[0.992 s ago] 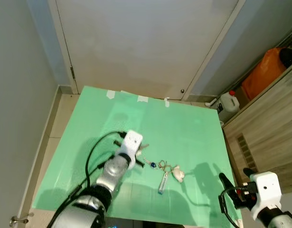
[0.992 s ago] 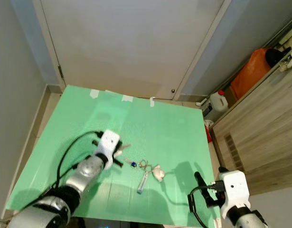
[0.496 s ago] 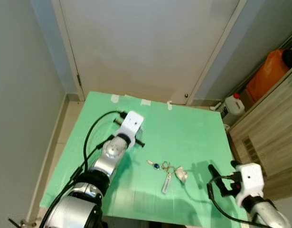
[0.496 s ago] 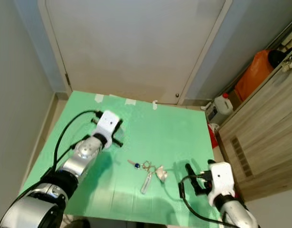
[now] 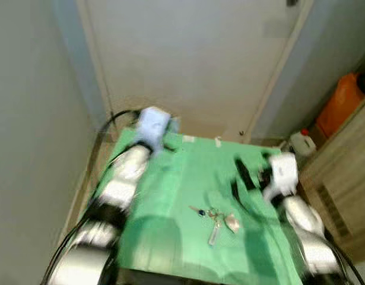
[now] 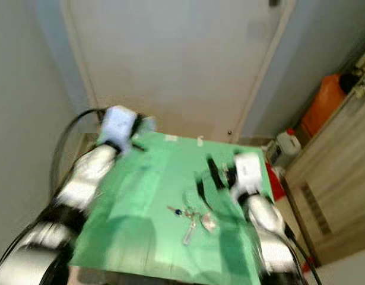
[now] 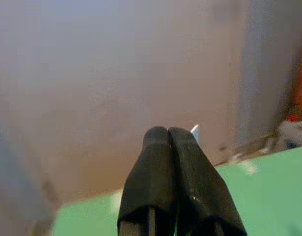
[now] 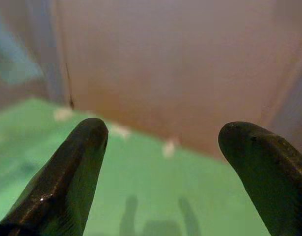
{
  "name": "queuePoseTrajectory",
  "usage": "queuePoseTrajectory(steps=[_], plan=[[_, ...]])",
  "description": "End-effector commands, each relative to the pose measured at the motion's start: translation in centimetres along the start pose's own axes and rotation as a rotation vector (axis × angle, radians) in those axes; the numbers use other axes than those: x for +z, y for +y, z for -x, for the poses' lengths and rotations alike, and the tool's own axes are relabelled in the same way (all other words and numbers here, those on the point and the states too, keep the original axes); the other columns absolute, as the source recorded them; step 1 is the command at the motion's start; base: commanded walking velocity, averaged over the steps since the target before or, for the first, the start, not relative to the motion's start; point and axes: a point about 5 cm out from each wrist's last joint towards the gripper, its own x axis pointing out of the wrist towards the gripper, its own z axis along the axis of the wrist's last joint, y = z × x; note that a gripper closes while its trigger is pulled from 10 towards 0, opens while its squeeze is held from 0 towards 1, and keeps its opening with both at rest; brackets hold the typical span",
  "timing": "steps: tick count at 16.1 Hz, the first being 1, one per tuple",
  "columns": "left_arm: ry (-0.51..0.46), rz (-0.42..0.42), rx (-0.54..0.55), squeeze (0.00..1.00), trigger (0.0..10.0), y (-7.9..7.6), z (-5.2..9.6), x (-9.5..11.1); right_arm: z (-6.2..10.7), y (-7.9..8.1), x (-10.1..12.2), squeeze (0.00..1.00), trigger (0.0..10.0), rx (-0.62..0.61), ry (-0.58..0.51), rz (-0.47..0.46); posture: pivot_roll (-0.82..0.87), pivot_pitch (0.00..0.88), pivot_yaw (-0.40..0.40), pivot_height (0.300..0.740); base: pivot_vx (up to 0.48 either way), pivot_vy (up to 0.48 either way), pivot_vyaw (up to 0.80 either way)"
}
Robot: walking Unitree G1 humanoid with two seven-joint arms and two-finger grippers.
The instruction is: Hang keys on a hook
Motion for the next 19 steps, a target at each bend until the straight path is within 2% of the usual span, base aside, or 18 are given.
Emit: queuePoseTrajectory(steps=[1,4,5,6,8,11,15,17,19], plan=[[0.008,0.022,0.053,0.22,0.0,1.1,1.3,-0.3,-0.2,0.1,-0.8,0.0,10.0,-0.016,0.034,-0.038,-0.02,0.0,-0.047,0.74,0.0,0.0,0.0],[-0.007,0.069,0.156,0.23,0.0,2.7,4.3,-0.1,-1.1,1.1,-0.2,0.0,10.0,0.002,0.018,-0.053,0.01,0.0,-0.031,0.74,0.0,0.0,0.0],[-0.038,0.154,0.188,0.23,0.0,2.4,5.9,-0.1,-1.2,1.4,-0.3,0.0,10.0,0.0,0.017,-0.06,0.02,0.0,-0.034,0.74,0.0,0.0,0.0],[-0.049,0.21,0.159,0.23,0.0,1.1,7.1,0.0,-1.0,1.6,-0.5,0.0,10.0,0.0,0.018,-0.066,0.02,0.0,-0.035,0.74,0.0,0.0,0.0],[-0.035,0.265,0.1,0.23,0.0,-1.0,8.9,-0.3,-0.5,2.0,-0.8,0.0,10.0,0.005,0.025,-0.081,0.02,0.0,-0.043,0.74,0.0,0.0,0.0],[-0.029,0.247,0.043,0.23,0.0,-1.9,8.4,0.4,-0.2,2.4,-0.9,0.0,10.0,0.011,0.025,-0.094,0.02,0.0,-0.041,0.74,0.0,0.0,0.0],[-0.043,0.243,0.047,0.23,0.0,-1.6,8.1,0.9,-0.5,2.7,-0.8,0.0,10.0,0.012,0.02,-0.103,0.01,0.0,-0.04,0.74,0.0,0.0,0.0],[-0.049,0.257,0.044,0.24,0.0,-1.8,8.1,0.9,-0.4,2.5,-0.8,0.0,10.0,0.006,0.022,-0.103,0.01,0.0,-0.039,0.74,0.0,-0.427,0.0],[-0.05,0.256,0.032,0.28,0.0,-2.1,8.0,1.0,-0.2,2.3,-1.0,0.0,10.0,-0.001,0.027,-0.106,0.01,0.0,-0.038,0.74,0.0,-0.469,0.0]])
